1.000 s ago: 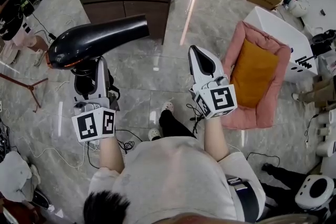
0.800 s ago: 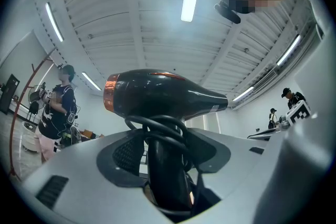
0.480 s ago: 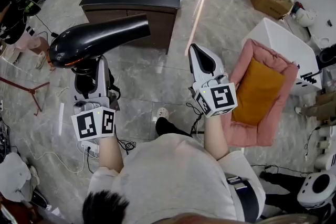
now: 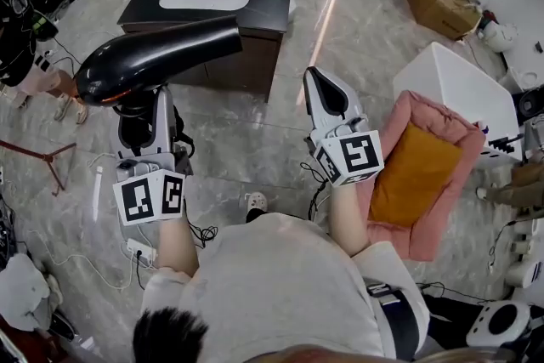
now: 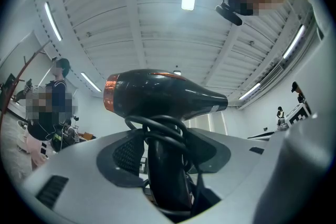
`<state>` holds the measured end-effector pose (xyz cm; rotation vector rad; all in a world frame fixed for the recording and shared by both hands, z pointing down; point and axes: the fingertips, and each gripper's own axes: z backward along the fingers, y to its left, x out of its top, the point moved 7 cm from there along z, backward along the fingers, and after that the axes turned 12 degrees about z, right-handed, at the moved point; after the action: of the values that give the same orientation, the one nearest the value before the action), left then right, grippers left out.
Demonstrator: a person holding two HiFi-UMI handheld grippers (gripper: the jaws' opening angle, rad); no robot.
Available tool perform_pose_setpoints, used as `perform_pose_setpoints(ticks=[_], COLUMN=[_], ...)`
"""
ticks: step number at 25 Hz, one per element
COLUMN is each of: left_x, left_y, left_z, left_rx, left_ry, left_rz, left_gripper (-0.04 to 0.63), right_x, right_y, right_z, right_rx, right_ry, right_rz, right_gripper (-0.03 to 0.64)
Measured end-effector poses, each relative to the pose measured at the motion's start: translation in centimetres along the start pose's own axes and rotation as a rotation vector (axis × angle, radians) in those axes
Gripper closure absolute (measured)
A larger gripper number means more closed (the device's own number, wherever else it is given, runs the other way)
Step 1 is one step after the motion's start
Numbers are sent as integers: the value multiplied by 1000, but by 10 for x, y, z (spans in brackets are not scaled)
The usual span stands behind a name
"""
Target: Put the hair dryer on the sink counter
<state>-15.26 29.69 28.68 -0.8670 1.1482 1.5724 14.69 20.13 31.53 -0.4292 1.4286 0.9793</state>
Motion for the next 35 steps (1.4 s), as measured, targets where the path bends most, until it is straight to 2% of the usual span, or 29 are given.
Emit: perform_pose_setpoints(ticks=[8,15,21,35], left_x=[-21,-29,-44,-56], left_y=[-19,-9,18,101], left_z=[-48,-82,-137,-293], left_rx=[0,1,-21,-125], left_ry=[-2,8,16,55], left_rz=[-8,-21,-8,26], left_gripper=[345,345,345,345], right_x=[-24,-39,-55,-68], right_y=[-42,-57,-72,-96], right_z=[-33,-63,-113,-255], right_rx=[18,14,-15,-119], right_ry=[-13,-5,5,36], right_rz=[-16,-38,-34,-9], right_gripper=[604,604,605,605])
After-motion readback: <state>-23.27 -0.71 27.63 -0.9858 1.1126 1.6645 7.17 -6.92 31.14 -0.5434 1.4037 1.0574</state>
